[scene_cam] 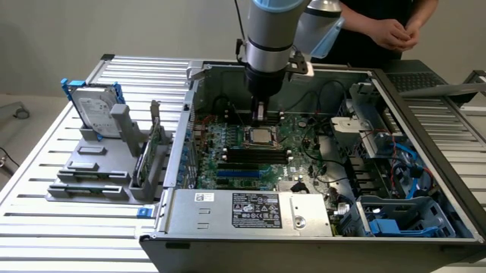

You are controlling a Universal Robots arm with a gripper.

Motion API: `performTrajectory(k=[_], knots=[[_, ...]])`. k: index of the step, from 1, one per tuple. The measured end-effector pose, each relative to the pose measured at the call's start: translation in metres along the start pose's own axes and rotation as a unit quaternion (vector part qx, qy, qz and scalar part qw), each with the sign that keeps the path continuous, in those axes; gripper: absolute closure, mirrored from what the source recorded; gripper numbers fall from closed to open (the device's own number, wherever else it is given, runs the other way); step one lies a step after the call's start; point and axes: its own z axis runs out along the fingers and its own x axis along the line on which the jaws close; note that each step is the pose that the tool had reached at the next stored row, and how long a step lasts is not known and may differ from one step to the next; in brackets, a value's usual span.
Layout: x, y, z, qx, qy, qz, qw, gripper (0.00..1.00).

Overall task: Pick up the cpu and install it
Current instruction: 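Close the cpu cover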

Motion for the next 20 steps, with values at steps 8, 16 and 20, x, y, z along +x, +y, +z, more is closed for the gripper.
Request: performTrajectory(k=[8,16,20], knots=[[0.000,0.0026,-0.0034,-0.0187,0.0007,-0.002,0.9998,0.89],[0.002,0.0081,-0.0121,-0.0304,0.0010,-0.003,0.9995,0.89],[0.002,0.0109,-0.0155,-0.0386,0.0013,-0.004,0.9992,0.89]])
